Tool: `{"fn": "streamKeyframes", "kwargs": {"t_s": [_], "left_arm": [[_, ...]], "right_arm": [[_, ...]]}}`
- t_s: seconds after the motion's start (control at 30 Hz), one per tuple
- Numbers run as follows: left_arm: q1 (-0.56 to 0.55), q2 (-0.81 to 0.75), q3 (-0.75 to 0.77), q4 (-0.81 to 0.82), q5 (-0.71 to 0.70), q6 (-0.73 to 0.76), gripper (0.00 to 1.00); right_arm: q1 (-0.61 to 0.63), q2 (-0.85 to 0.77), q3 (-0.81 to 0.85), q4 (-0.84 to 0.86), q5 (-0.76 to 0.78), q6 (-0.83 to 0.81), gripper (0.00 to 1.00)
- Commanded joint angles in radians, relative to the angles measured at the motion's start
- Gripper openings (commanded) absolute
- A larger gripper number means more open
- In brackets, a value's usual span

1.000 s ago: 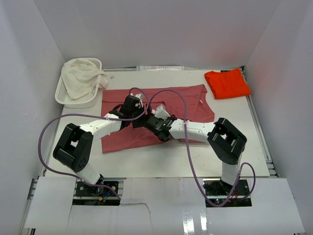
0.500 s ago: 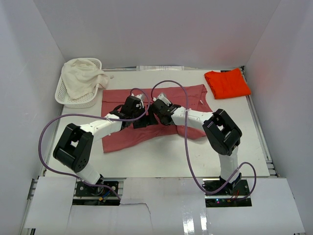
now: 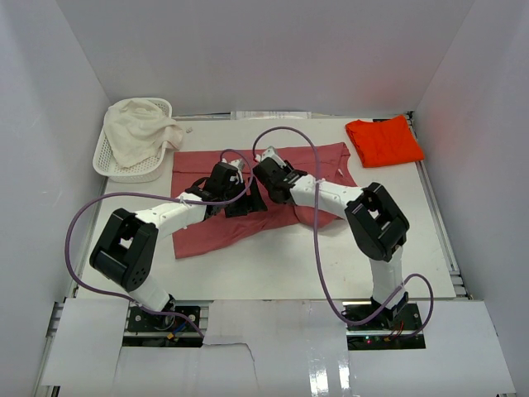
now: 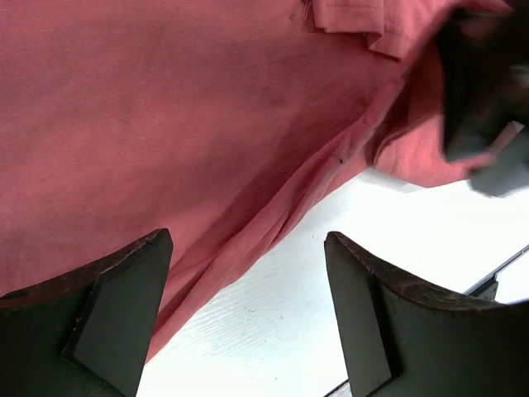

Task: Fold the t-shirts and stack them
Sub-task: Grap the side of the flattened tshirt closest away from the robot with both arms

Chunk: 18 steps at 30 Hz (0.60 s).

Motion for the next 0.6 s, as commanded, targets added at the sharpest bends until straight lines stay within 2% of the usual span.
{"fn": "streamKeyframes", "kwargs": {"t_s": [0.0, 0.1, 0.2, 0.3, 0.33, 0.4, 0.47, 0.57], "left_arm": [[-0.002, -0.058, -0.006, 0.01, 0.002, 0.009, 0.86], [-0.002, -0.055, -0.006, 0.01, 0.004, 0.009, 0.86], [-0.002, -0.053, -0.004, 0.01, 0.002, 0.012, 0.86], [-0.002, -0.052, -0.001, 0.01, -0.002, 0.015, 0.86], [-0.002, -0.052, -0.001, 0.009, -0.002, 0.015, 0.86], [-0.002, -0.049, 0.002, 0.013, -0.002, 0.017, 0.86], [-0.002, -0.045, 0.003, 0.016, -0.001, 0.017, 0.86], [-0.002, -0.033, 0.005, 0.026, 0.007, 0.015, 0.86]], "right_arm": [[-0.036, -0.205, -0.037, 0.024, -0.079, 0.119, 0.41], [-0.058, -0.339, -0.147, 0.024, -0.194, 0.239, 0.41], [-0.087, -0.603, -0.299, 0.03, -0.343, 0.365, 0.43], [-0.119, -0.794, -0.447, 0.038, -0.487, 0.475, 0.47], [-0.141, -0.83, -0.482, 0.038, -0.574, 0.5, 0.47], [-0.156, -0.905, -0.564, 0.04, -0.655, 0.537, 0.49], [-0.159, -0.911, -0.597, 0.04, -0.699, 0.537, 0.5], [-0.159, -0.826, -0.571, -0.012, -0.709, 0.477, 0.48]]}}
